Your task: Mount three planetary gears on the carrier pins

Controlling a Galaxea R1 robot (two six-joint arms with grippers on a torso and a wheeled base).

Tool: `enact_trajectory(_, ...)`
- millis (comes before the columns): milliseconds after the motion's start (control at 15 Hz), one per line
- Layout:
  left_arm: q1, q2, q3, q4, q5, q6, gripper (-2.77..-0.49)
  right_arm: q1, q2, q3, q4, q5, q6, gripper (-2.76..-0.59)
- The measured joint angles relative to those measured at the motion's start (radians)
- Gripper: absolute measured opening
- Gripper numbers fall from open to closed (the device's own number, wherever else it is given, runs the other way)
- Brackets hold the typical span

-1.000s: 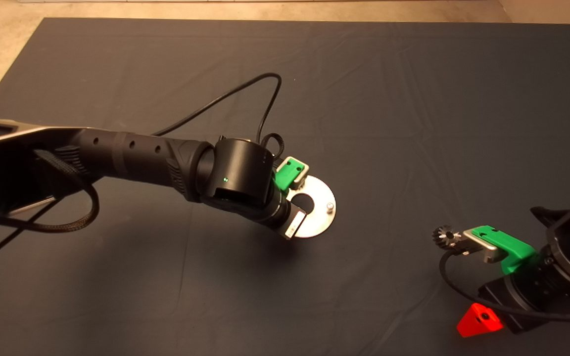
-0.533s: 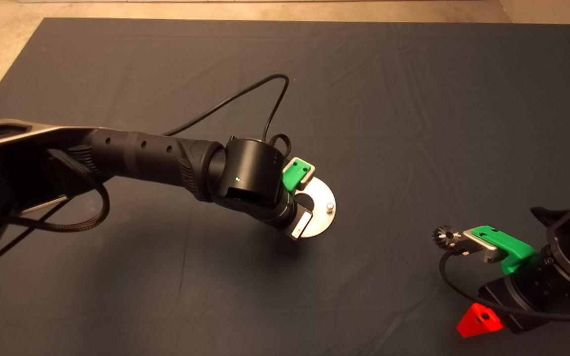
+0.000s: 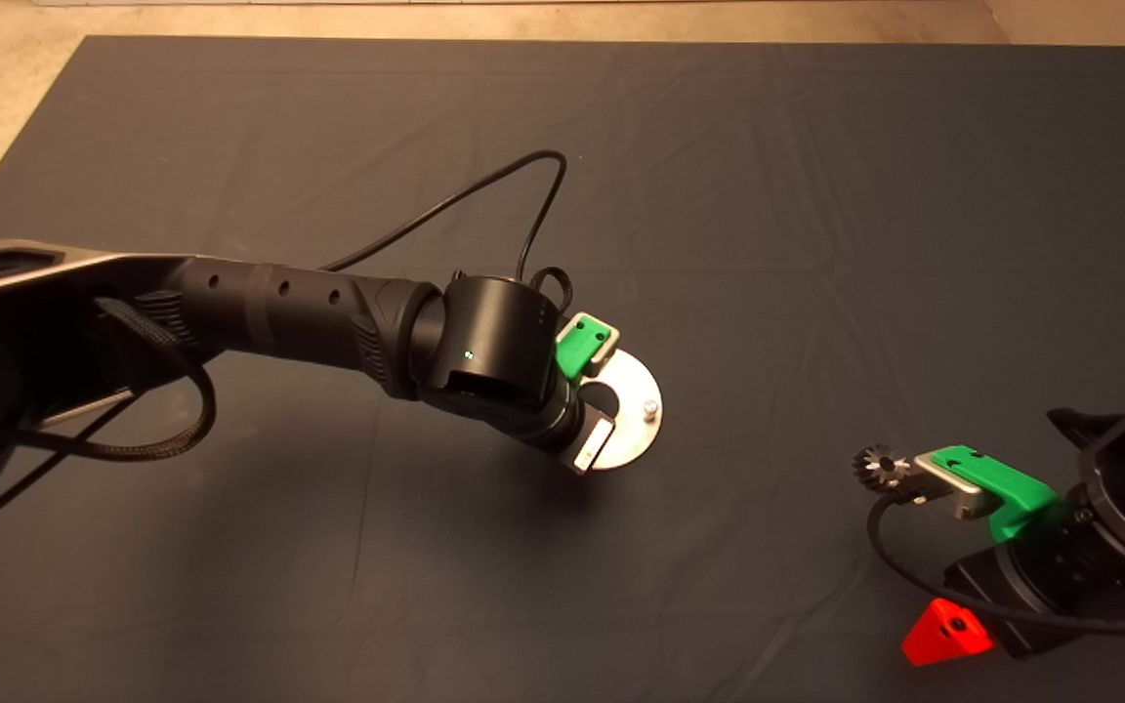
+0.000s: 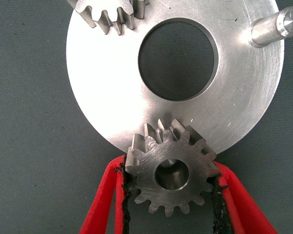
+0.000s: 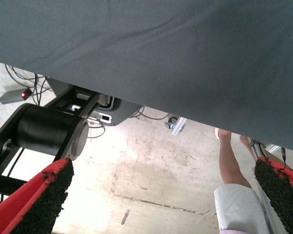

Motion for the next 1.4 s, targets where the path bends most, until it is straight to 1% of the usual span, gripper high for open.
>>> enact_trajectory(67, 0.0, -0.002, 0.0, 0.0, -0.002, 0.0, -2.45, 0.0, 0.0, 0.0, 0.0, 0.0, 0.0, -0.6)
enact_trajectory(200, 0.0, -0.002, 0.0, 0.0, 0.0, -0.015, -2.45, 0.0, 0.0, 0.0, 0.0, 0.0, 0.0, -0.6)
enact_trajectory(267, 0.0, -0.002, 0.005, 0.001, 0.003, -0.016, -2.45, 0.0, 0.0, 0.0, 0.0, 0.0, 0.0, -0.6)
enact_trajectory(333, 0.0, -0.004, 0.008, 0.002, 0.003, -0.018, -2.43, 0.0, 0.0, 0.0, 0.0, 0.0, 0.0, -0.6)
enact_trajectory(400, 0.0, -0.004, 0.009, 0.003, 0.003, -0.019, -2.34, 0.0, 0.0, 0.0, 0.0, 0.0, 0.0, -0.6)
enact_trajectory(533, 0.0, -0.005, 0.01, 0.003, 0.002, -0.024, -2.34, 0.0, 0.0, 0.0, 0.0, 0.0, 0.0, -0.6)
enact_trajectory(667, 0.0, -0.007, 0.012, 0.003, 0.002, -0.024, -2.24, 0.0, 0.0, 0.0, 0.0, 0.0, 0.0, -0.6)
enact_trajectory(733, 0.0, -0.007, 0.015, 0.003, 0.002, -0.025, -2.23, 0.0, 0.0, 0.0, 0.0, 0.0, 0.0, -0.6)
enact_trajectory(800, 0.0, -0.007, 0.017, 0.003, 0.002, -0.025, -2.13, 0.0, 0.0, 0.0, 0.0, 0.0, 0.0, -0.6)
enact_trajectory(933, 0.0, -0.007, 0.019, 0.003, 0.002, -0.026, -2.1, 0.0, 0.0, 0.0, 0.0, 0.0, 0.0, -0.6)
enact_trajectory(1000, 0.0, -0.007, 0.019, 0.003, 0.002, -0.028, -2.03, 0.0, 0.0, 0.0, 0.0, 0.0, 0.0, -0.6)
enact_trajectory(1067, -0.001, -0.005, 0.024, 0.003, 0.002, -0.041, -1.95, 0.0, 0.0, 0.0, 0.0, 0.0, 0.0, -0.6)
enact_trajectory(1133, -0.002, -0.004, 0.037, 0.003, 0.001, -0.052, -1.95, 0.0, 0.0, 0.0, 0.0, 0.0, 0.0, -0.6)
enact_trajectory(1200, -0.01, -0.005, 0.061, 0.003, 0.003, -0.088, -1.95, 0.0, 0.0, 0.0, 0.0, 0.0, 0.0, -0.6)
enact_trajectory(1267, -0.024, -0.007, 0.092, 0.002, 0.002, -0.139, -1.85, 0.0, 0.0, 0.0, 0.0, 0.0, 0.0, -0.6)
enact_trajectory(1333, -0.039, -0.011, 0.126, 0.003, 0.003, -0.205, -1.81, 0.0, 0.0, 0.0, 0.0, 0.0, 0.0, -0.6)
enact_trajectory(1400, -0.054, -0.019, 0.164, 0.002, 0.003, -0.256, -1.8, 0.0, 0.0, 0.0, 0.0, 0.0, 0.0, -0.6)
